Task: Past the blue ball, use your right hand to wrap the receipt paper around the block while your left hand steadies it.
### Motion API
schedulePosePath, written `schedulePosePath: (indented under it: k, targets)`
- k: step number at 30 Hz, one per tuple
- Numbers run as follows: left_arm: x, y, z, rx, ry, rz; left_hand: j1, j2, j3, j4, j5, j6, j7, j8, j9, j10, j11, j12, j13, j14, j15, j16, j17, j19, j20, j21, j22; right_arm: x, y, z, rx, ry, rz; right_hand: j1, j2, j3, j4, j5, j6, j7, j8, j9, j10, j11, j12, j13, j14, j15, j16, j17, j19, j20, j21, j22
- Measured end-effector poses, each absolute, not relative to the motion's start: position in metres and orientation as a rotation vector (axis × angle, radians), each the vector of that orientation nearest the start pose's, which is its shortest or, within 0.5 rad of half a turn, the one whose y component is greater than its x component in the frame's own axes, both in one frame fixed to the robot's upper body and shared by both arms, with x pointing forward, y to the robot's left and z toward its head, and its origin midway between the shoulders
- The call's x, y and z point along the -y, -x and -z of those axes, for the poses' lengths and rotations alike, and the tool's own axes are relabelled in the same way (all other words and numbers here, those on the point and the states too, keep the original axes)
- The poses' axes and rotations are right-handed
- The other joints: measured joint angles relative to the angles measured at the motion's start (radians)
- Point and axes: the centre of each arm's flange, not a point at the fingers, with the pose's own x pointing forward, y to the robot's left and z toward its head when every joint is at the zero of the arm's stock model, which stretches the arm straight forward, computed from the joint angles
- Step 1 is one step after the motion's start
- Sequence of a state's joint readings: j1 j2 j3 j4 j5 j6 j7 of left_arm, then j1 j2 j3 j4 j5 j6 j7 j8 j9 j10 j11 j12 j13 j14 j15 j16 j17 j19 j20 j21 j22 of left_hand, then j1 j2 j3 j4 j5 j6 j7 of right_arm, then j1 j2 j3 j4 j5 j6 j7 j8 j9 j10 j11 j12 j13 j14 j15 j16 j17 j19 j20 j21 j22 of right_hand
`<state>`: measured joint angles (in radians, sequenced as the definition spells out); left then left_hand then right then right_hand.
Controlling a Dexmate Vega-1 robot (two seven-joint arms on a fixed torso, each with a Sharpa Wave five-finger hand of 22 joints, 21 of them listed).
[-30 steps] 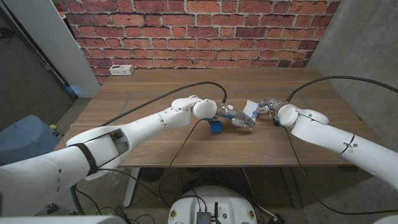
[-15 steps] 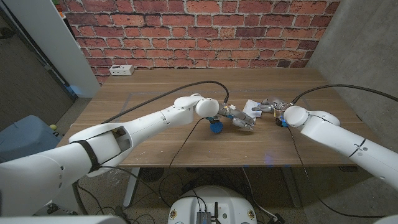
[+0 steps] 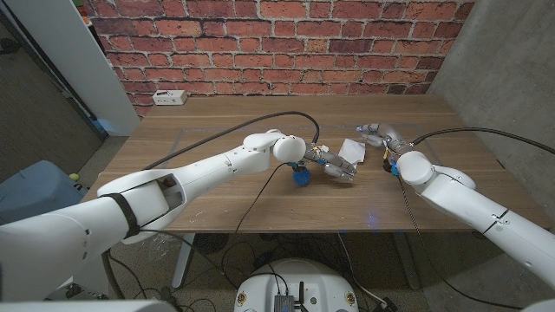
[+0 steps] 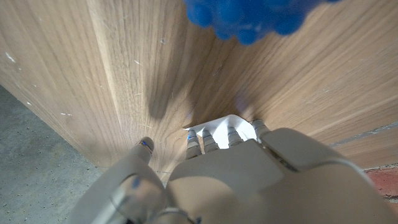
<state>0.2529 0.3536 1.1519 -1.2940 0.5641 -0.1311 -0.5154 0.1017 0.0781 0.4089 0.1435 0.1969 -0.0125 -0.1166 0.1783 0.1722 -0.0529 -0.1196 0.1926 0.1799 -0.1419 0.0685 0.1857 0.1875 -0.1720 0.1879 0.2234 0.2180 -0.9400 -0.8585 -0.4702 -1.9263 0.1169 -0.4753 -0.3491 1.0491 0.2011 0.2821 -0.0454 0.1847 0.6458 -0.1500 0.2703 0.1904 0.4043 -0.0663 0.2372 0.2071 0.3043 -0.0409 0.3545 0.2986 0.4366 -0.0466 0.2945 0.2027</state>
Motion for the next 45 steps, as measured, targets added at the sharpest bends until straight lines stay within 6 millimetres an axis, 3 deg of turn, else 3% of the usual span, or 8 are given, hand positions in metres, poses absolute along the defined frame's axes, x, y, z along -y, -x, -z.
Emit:
schedulePosePath:
  k: [4,12,15,24,26,33,41,45]
  targets:
    - [0.036,-0.629,0.021,0.59,-1.824,0.847,-0.005,-0.005,-0.002,-0.002,0.007,-0.004,0.004,0.0,0.0,0.0,0.0,0.0,0.0,0.001,-0.001,0.0,-0.002,0.0,0.0,0.0,0.0,0.278,-0.586,0.006,0.371,0.879,0.193,-0.01,-0.019,-0.002,-0.002,-0.004,0.018,-0.006,-0.002,0.0,0.009,-0.002,0.0,0.0,0.023,-0.002,0.015,0.005,0.02,0.002,0.013,0.004]
    - [0.034,-0.63,0.019,0.589,-1.822,0.844,-0.005,-0.005,-0.004,-0.004,0.007,-0.004,0.004,0.0,0.0,0.0,0.0,0.0,0.0,0.001,-0.001,0.0,-0.003,0.0,0.0,0.0,0.0,0.271,-0.597,0.002,0.286,1.008,0.181,-0.016,-0.039,-0.021,-0.021,-0.004,-0.053,-0.059,-0.054,0.0,-0.048,-0.011,-0.02,0.0,-0.008,0.0,0.017,0.01,0.009,0.026,0.019,0.009]
    - [0.034,-0.631,0.019,0.588,-1.823,0.842,-0.005,-0.005,-0.004,-0.004,0.007,-0.011,0.0,0.0,0.0,0.0,0.0,0.0,0.0,0.001,-0.001,0.0,-0.003,0.0,0.0,0.0,0.0,0.275,-0.599,0.007,0.239,1.029,0.169,-0.012,-0.043,-0.024,-0.031,-0.004,-0.048,-0.055,-0.054,0.0,-0.055,-0.007,-0.024,0.0,-0.007,0.0,0.017,0.01,0.007,0.029,0.02,0.009]
    - [0.034,-0.632,0.017,0.589,-1.821,0.84,-0.006,-0.005,-0.004,-0.004,0.012,-0.037,0.001,-0.005,0.0,-0.006,0.006,-0.001,0.0,0.001,-0.001,0.0,-0.003,-0.004,0.003,0.0,0.0,0.259,-0.605,-0.007,0.175,1.113,0.098,0.031,-0.04,-0.023,-0.068,-0.004,0.074,-0.047,-0.027,0.0,-0.002,-0.013,-0.008,0.005,0.037,-0.002,0.041,0.02,0.03,0.027,0.047,0.014]
    - [0.034,-0.632,0.017,0.589,-1.821,0.839,-0.011,0.0,-0.004,-0.004,0.012,-0.042,-0.001,-0.005,0.0,-0.005,0.006,-0.001,0.0,0.001,-0.001,0.0,-0.003,-0.006,0.005,0.0,0.0,0.259,-0.605,-0.006,0.156,1.117,0.086,0.044,-0.036,-0.019,-0.071,-0.004,0.055,-0.065,-0.043,0.0,-0.016,-0.025,-0.011,0.005,0.034,0.0,0.041,0.024,0.03,0.026,0.05,0.014]
    - [0.034,-0.632,0.016,0.591,-1.821,0.837,-0.011,0.0,-0.004,-0.004,0.012,-0.047,0.001,-0.005,0.0,-0.009,0.009,-0.001,0.0,0.001,-0.001,0.0,-0.003,-0.005,0.005,0.004,0.0,0.254,-0.607,-0.006,0.104,1.142,0.039,0.068,-0.013,-0.014,-0.083,-0.004,-0.088,-0.071,-0.101,-0.004,-0.099,-0.046,-0.038,0.005,-0.019,0.0,0.041,0.042,0.017,0.003,0.066,0.023]
    - [0.033,-0.63,0.015,0.593,-1.821,0.831,-0.011,0.0,-0.004,-0.004,0.012,-0.053,-0.005,-0.005,0.0,-0.011,0.011,-0.001,0.0,0.001,-0.001,0.0,-0.003,-0.005,0.005,0.007,-0.001,0.249,-0.613,-0.006,0.04,1.189,0.017,0.079,-0.013,-0.01,-0.082,-0.004,-0.13,-0.075,-0.101,-0.004,-0.108,-0.046,-0.037,0.005,-0.029,0.0,0.041,0.047,0.015,0.002,0.076,0.023]
    - [0.032,-0.63,0.016,0.592,-1.819,0.827,-0.011,0.0,-0.004,-0.004,0.012,-0.052,-0.005,-0.005,0.0,-0.011,0.011,-0.001,0.0,0.001,-0.001,0.0,-0.003,-0.005,0.005,0.007,-0.002,0.245,-0.616,-0.006,0.021,1.217,0.011,0.086,-0.006,0.0,-0.078,-0.004,-0.13,-0.075,-0.093,-0.004,-0.071,-0.038,-0.022,0.004,0.022,0.0,0.054,0.047,0.029,0.0,0.093,0.027]
